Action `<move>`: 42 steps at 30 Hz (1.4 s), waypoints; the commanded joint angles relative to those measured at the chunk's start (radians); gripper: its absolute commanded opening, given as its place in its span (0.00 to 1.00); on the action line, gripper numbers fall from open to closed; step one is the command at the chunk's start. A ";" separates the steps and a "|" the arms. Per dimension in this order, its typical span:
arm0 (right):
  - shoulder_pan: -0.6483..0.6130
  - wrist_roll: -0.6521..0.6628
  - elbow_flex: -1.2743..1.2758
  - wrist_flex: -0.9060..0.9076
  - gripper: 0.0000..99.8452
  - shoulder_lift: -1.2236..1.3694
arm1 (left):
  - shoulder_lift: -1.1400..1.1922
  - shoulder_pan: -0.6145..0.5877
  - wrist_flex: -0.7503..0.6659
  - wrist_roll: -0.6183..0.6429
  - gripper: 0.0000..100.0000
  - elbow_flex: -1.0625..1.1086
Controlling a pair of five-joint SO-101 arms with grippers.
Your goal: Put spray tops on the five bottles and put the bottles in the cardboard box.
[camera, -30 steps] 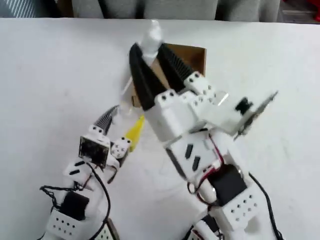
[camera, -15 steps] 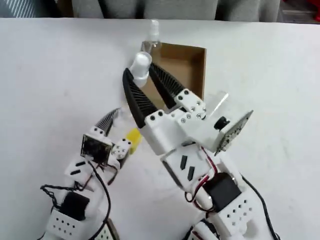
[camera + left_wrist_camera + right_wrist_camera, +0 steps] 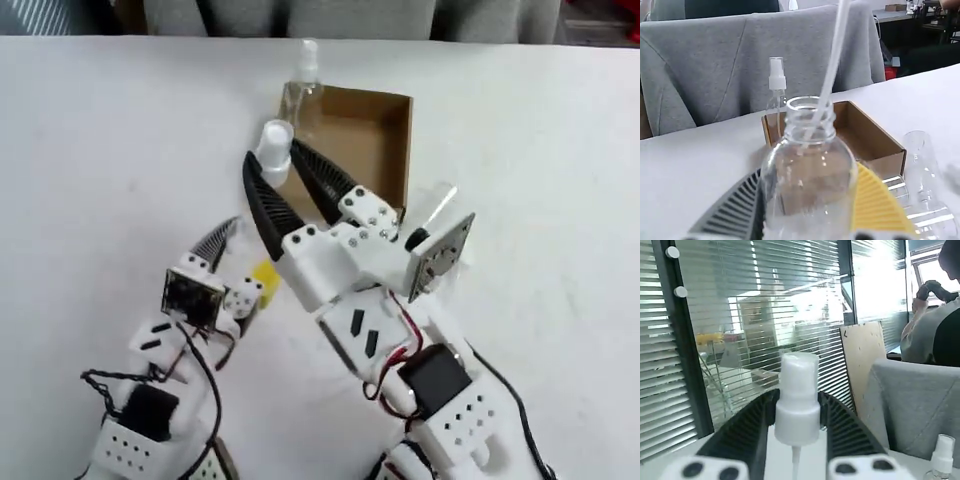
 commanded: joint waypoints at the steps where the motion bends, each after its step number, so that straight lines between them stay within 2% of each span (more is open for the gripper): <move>1: -0.008 0.005 0.034 -0.070 0.02 -0.005 | -0.018 0.005 0.002 0.012 0.02 -0.008; 5: -0.008 0.005 0.104 -0.179 0.02 -0.005 | -0.018 0.005 0.002 0.012 0.02 -0.008; 24: -0.013 0.003 0.207 -0.196 0.02 0.024 | -0.018 0.005 0.002 0.012 0.02 -0.008; 31: -0.018 0.003 0.212 -0.352 0.02 0.151 | -0.018 0.005 0.003 0.012 0.02 -0.008; 36: -0.036 -0.074 0.224 -0.349 0.02 0.159 | -0.018 0.005 0.003 0.012 0.02 -0.008; 42: -0.033 -0.074 0.255 -0.349 0.02 0.159 | -0.018 0.005 0.003 0.012 0.02 -0.008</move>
